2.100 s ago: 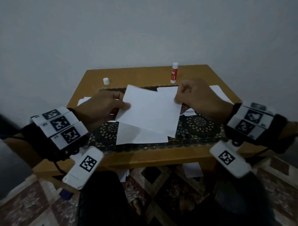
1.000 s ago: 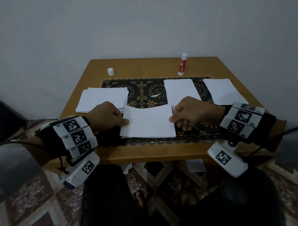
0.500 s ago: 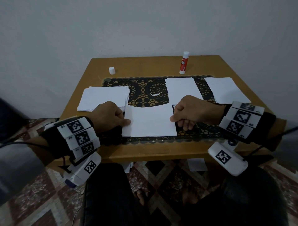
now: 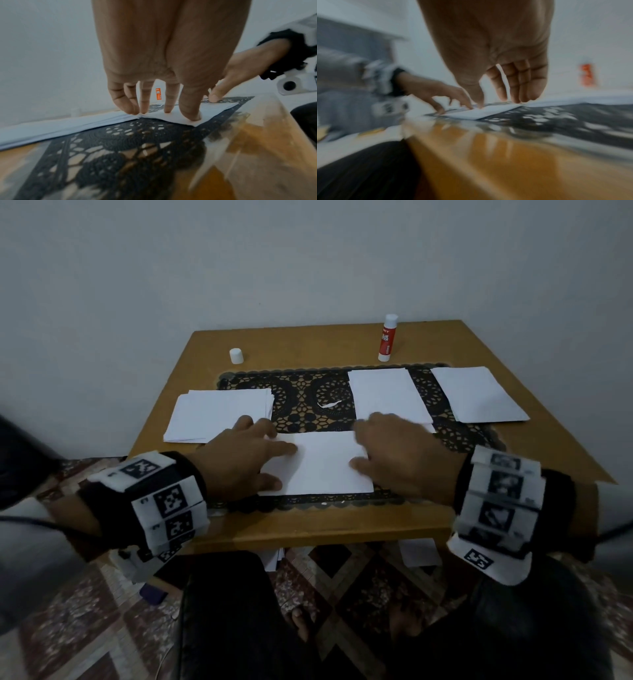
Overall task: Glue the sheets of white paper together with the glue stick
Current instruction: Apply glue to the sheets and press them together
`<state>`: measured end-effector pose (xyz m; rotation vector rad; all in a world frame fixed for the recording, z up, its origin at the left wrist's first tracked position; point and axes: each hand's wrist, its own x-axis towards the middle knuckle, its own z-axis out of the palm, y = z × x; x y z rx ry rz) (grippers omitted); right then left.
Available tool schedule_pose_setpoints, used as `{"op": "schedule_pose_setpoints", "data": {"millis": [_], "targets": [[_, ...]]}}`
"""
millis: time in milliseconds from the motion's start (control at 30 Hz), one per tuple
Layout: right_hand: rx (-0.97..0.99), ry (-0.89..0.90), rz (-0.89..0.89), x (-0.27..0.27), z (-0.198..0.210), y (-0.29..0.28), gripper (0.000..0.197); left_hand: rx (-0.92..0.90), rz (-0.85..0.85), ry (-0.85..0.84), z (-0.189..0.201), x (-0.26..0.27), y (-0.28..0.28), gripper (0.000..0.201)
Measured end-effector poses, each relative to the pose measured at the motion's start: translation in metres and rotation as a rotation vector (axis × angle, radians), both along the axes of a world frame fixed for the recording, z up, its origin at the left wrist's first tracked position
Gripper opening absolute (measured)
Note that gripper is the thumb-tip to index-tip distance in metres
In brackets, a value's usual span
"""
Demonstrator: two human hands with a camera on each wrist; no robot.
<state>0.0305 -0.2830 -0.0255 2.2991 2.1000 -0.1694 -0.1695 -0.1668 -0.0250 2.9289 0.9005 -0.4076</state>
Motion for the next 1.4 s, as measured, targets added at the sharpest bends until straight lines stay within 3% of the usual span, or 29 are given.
{"op": "schedule_pose_setpoints", "data": {"millis": [100, 167, 300, 433, 600, 733, 867, 967, 1100, 1267, 1400], "targets": [[-0.276, -0.098, 0.314, -0.035, -0.014, -0.024, 0.091, -0.039, -0.01, 0.041, 0.0, 0.0, 0.001, 0.065], [-0.348, -0.119, 0.373, -0.04, -0.022, -0.024, 0.102, -0.049, -0.013, 0.045, 0.001, 0.001, 0.001, 0.065], [-0.361, -0.04, 0.256, -0.033, -0.015, 0.0, 0.101, -0.054, -0.008, 0.024, 0.003, 0.003, 0.001, 0.064], [-0.445, 0.003, 0.423, -0.056, -0.018, -0.018, 0.1, -0.04, -0.026, 0.026, 0.002, 0.003, 0.002, 0.064], [-0.462, 0.033, 0.168, -0.017, -0.004, 0.0, 0.104, -0.047, -0.018, 0.019, 0.001, 0.004, 0.002, 0.064], [-0.568, -0.038, 0.32, -0.019, -0.008, -0.023, 0.108, -0.051, -0.026, 0.02, 0.001, 0.004, 0.004, 0.064], [-0.537, 0.001, 0.212, -0.004, 0.001, -0.01, 0.1, -0.027, -0.042, 0.085, 0.005, 0.007, -0.001, 0.065], [-0.528, -0.011, 0.287, -0.007, 0.004, -0.007, 0.098, -0.014, -0.139, 0.265, 0.006, 0.006, -0.021, 0.075], [-0.535, -0.018, 0.318, -0.008, 0.005, -0.009, 0.092, -0.149, -0.33, 0.293, 0.002, 0.008, -0.049, 0.076], [-0.557, 0.0, 0.274, -0.003, 0.01, -0.007, 0.089, -0.129, -0.118, 0.271, 0.001, 0.03, -0.026, 0.079], [-0.526, 0.017, 0.287, 0.01, 0.007, -0.009, 0.083, -0.241, -0.207, 0.247, -0.001, 0.04, -0.038, 0.077]]}}
